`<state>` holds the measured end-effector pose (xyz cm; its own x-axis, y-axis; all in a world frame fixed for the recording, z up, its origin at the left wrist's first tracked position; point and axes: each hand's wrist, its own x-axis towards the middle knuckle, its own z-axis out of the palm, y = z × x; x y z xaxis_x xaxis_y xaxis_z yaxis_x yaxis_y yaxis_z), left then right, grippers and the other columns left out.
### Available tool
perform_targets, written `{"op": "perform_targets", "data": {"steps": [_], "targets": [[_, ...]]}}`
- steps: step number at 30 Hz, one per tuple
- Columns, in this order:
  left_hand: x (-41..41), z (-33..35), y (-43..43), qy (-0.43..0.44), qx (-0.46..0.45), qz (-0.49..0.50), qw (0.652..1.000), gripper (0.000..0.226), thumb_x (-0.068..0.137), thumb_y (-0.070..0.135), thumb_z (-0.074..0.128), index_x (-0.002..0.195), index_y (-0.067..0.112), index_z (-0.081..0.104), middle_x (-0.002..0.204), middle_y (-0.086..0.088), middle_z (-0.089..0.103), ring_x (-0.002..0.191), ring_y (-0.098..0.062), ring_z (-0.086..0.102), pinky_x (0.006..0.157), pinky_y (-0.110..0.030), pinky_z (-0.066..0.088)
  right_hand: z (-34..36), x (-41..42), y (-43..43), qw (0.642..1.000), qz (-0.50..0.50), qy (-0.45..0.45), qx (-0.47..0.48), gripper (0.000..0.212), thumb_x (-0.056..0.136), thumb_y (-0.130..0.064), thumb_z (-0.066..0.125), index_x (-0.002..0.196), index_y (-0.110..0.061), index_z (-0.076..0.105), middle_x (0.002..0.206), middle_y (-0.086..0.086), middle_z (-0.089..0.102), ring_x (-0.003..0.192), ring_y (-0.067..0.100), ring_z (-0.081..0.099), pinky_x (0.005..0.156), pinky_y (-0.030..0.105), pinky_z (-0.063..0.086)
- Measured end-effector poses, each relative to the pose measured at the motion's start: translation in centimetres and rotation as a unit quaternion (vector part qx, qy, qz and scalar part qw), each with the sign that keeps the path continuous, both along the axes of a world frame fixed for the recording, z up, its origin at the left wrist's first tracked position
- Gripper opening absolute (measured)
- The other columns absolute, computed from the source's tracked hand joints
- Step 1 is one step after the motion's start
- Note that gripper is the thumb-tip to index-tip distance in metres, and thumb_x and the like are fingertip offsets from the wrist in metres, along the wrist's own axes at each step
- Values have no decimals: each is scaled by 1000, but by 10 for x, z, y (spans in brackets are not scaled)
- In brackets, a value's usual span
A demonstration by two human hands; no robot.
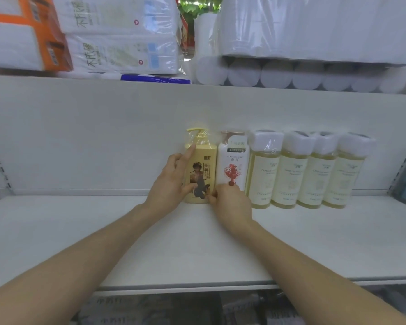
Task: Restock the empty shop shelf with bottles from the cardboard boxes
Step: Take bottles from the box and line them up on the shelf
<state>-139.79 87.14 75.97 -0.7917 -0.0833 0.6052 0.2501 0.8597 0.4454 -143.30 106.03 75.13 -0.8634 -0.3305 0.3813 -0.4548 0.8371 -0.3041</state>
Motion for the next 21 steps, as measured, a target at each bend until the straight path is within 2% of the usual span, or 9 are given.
{"op": "perform_targets", "data": {"steps": [2, 5, 8, 13, 15, 21], "targets": [[6, -1, 5, 4, -17, 23, 1000, 110, 89, 22, 85, 169, 44, 11, 153, 0, 30, 127, -20, 54, 85, -51, 63, 1, 5, 8, 1000, 10, 16, 1, 27, 105, -43, 58, 91, -20, 65, 85, 0, 67, 76, 28, 65, 63, 35, 52], [21, -4, 18, 11, -51, 80, 995, 111, 87, 33, 87, 169, 39, 12, 162, -4, 24, 138, -22, 42, 81, -49, 63, 8, 14, 24, 998, 32, 48, 17, 21, 105, -38, 56, 100, -21, 65, 91, -2, 70, 79, 24, 66, 67, 37, 57], [39, -6, 37, -2, -68, 100, 993, 108, 88, 37, 85, 170, 30, 15, 164, -10, 24, 141, -31, 39, 88, -48, 61, 17, 25, 46, 994, 54, 89, 27, 21, 104, -40, 58, 108, -21, 66, 101, -3, 67, 85, 22, 64, 66, 36, 54], [76, 1, 92, -45, -108, 141, 983, 96, 93, 49, 77, 168, 22, 24, 167, -10, 25, 147, -34, 33, 105, -51, 54, 28, 49, 98, 988, 74, 122, 54, 34, 104, -38, 57, 133, -20, 61, 120, 2, 61, 105, 25, 61, 81, 43, 57], [90, 6, 125, -54, -123, 150, 979, 91, 95, 53, 73, 167, 21, 27, 167, -8, 29, 149, -31, 32, 111, -51, 51, 31, 61, 128, 987, 73, 130, 55, 37, 103, -39, 55, 134, -20, 60, 122, 3, 60, 107, 25, 59, 86, 44, 55], [130, 13, 259, -52, -145, 168, 974, 84, 97, 62, 65, 165, 24, 33, 168, -5, 32, 154, -29, 31, 116, -51, 47, 29, 93, 246, 980, 69, 170, 71, 45, 101, -46, 54, 139, -21, 55, 132, 4, 58, 117, 27, 57, 94, 44, 51]]}}
